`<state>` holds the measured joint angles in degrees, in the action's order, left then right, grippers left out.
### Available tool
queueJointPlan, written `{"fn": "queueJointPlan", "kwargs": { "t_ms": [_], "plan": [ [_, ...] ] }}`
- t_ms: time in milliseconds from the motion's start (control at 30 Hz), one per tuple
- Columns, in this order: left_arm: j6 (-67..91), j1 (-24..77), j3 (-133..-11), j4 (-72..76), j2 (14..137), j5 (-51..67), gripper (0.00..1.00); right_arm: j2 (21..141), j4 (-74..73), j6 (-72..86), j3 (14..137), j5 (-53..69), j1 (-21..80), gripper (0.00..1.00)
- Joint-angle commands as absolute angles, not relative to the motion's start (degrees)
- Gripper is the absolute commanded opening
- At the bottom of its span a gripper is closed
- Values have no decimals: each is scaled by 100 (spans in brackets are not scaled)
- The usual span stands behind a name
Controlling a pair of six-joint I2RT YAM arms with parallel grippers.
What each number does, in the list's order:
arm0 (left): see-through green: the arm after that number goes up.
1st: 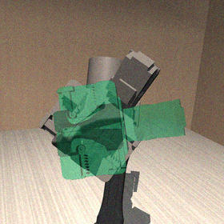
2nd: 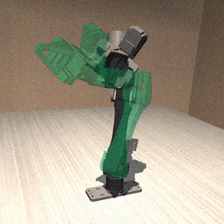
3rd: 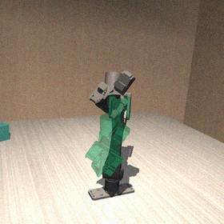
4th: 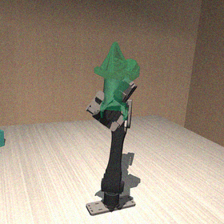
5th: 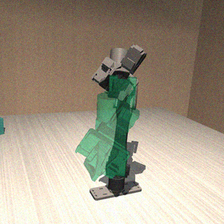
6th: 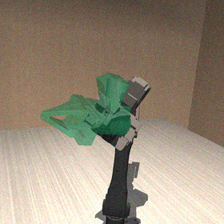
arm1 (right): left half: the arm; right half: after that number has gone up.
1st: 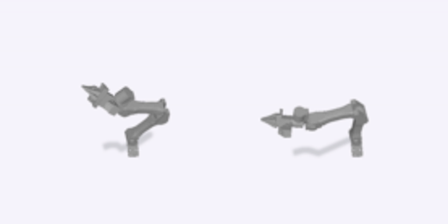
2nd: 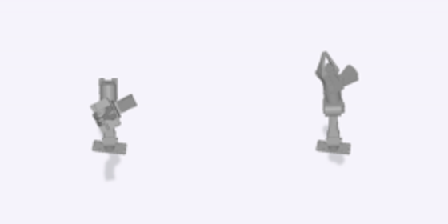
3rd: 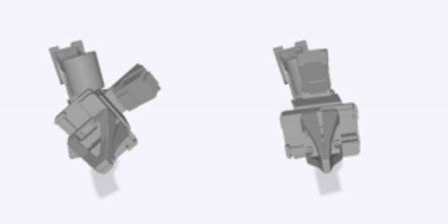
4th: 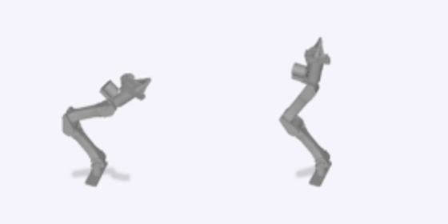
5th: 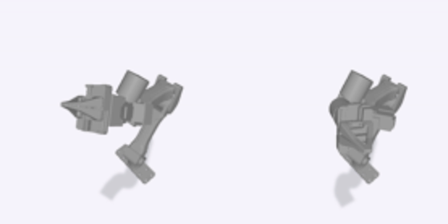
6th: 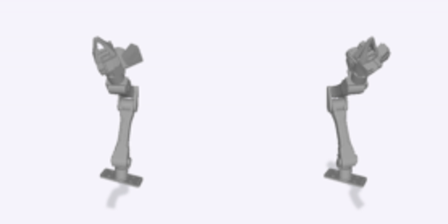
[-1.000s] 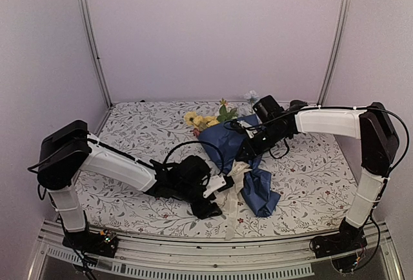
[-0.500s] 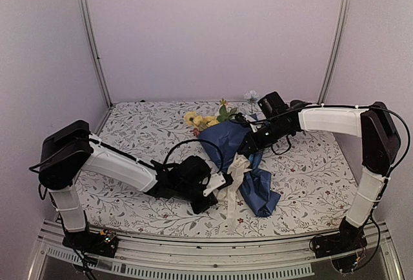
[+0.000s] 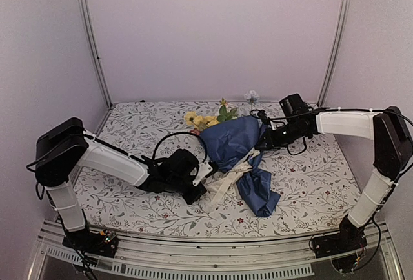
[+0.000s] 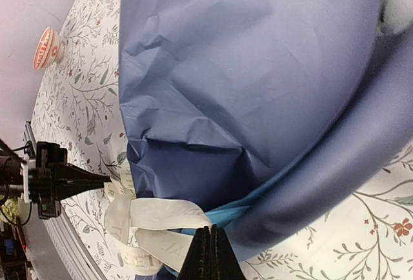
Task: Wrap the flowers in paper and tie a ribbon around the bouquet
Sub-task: Tie the half-tied ribbon around the folded bouquet.
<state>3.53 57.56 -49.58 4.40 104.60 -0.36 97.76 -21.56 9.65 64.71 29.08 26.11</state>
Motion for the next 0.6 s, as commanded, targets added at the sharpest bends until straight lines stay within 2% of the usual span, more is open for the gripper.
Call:
{"fn": "queueJointPlan", "kwargs": {
  "t_ms": [0,300,567],
  "plan": [
    [754,5375,-4624,453,10283,-20,0,9355,-1885,1140,6096,2919,2468,0],
    [876,4964,-4425,784,10021,129,0,8681,-1575,1384,5056,2967,1812,0],
    [840,4674,-4334,1288,9860,350,0,8495,-1424,1454,4243,3046,1637,0]
  ]
}}
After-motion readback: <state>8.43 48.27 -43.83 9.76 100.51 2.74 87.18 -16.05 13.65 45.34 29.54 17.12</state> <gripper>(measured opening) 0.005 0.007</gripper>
